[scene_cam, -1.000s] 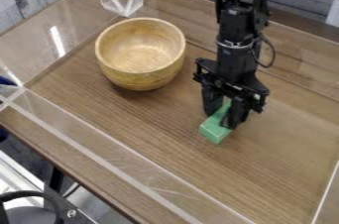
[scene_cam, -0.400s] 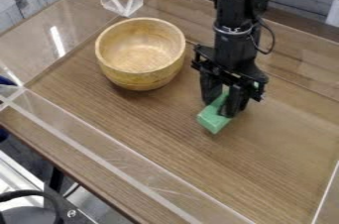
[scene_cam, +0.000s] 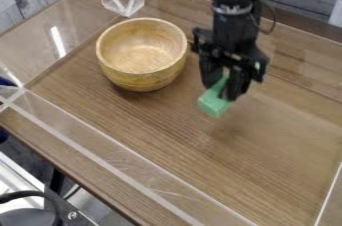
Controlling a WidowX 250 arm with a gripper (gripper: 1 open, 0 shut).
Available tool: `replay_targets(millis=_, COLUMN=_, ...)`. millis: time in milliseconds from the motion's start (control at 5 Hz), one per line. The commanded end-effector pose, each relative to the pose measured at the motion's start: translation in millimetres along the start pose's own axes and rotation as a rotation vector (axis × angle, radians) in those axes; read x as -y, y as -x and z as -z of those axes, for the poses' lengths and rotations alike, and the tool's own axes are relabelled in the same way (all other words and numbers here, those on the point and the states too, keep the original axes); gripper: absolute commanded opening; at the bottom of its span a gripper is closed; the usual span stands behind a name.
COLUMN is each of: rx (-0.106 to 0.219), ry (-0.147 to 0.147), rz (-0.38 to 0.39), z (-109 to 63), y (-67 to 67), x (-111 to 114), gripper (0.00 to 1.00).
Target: Put the green block in the brown bowl
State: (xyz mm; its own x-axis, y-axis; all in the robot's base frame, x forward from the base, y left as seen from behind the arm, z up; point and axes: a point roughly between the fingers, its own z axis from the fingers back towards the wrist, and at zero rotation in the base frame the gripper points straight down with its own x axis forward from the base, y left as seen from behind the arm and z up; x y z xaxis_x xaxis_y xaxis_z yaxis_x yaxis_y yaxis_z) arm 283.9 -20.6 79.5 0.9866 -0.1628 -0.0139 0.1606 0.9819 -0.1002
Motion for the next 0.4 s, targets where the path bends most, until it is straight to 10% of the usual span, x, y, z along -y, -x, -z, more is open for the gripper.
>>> replay_targets(millis=0, rx=0.106, ry=-0.031, rz=-0.042, z=-41.7, y=-10.3, x=-26, gripper=0.00)
replay_targets(millis=200, rx=0.113, ry=-0.046, rz=-0.101, z=-48.2, y=-8.5, x=-64, gripper=0.00)
